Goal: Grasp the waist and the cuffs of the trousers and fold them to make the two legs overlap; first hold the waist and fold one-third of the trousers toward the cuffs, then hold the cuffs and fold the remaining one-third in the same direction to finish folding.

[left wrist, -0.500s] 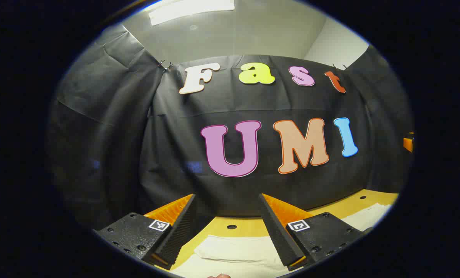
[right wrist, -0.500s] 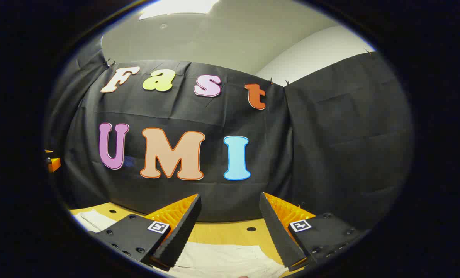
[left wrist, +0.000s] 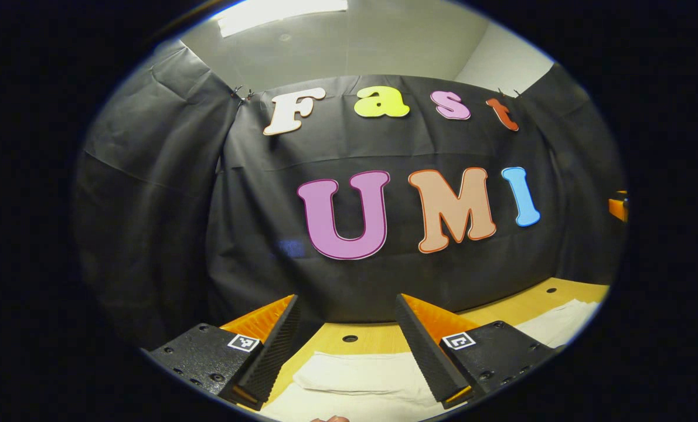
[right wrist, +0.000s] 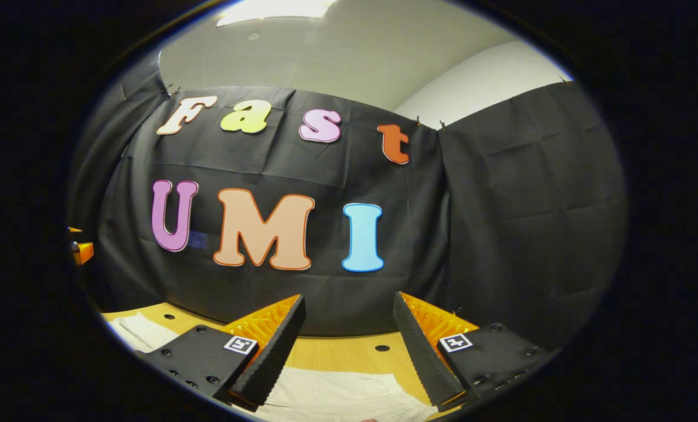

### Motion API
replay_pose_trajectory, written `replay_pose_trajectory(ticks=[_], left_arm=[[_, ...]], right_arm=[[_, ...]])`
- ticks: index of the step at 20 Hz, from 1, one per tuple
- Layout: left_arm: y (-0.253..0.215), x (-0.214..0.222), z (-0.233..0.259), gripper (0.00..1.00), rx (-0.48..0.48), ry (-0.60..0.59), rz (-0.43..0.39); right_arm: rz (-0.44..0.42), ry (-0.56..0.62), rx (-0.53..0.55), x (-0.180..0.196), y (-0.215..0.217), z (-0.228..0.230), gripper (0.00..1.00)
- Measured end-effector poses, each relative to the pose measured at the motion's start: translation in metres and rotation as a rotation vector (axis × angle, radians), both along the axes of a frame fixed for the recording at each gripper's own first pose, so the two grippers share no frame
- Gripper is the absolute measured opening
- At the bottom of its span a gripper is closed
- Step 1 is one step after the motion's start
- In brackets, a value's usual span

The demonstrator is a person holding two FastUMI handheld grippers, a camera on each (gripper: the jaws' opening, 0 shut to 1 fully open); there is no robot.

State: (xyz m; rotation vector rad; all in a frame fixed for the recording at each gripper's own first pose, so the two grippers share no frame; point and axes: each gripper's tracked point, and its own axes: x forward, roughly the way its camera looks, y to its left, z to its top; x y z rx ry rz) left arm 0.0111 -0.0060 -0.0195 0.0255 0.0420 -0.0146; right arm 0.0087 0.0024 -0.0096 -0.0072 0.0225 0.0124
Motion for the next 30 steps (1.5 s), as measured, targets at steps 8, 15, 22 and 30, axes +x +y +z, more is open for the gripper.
replay_pose_trajectory(ticks=[8, 15, 22, 30], left_arm=[[-0.001, 0.007, -0.020, 0.96, 0.048, 0.036, -0.012], [0.004, -0.004, -0.045, 0.97, 0.191, 0.088, -0.062], [-0.003, -0.039, -0.100, 0.96, 0.515, 0.190, -0.267], [-0.005, -0.109, -0.205, 0.97, 0.752, 0.440, -0.547]], right_arm=[[-0.015, 0.012, -0.001, 0.009, -0.005, -0.007, 0.97], [-0.009, 0.030, 0.018, 0.017, -0.004, -0.017, 0.97], [0.019, 0.046, 0.001, 0.018, 0.000, -0.029, 0.97], [0.048, 0.089, -0.015, 0.027, 0.005, -0.050, 0.97]])
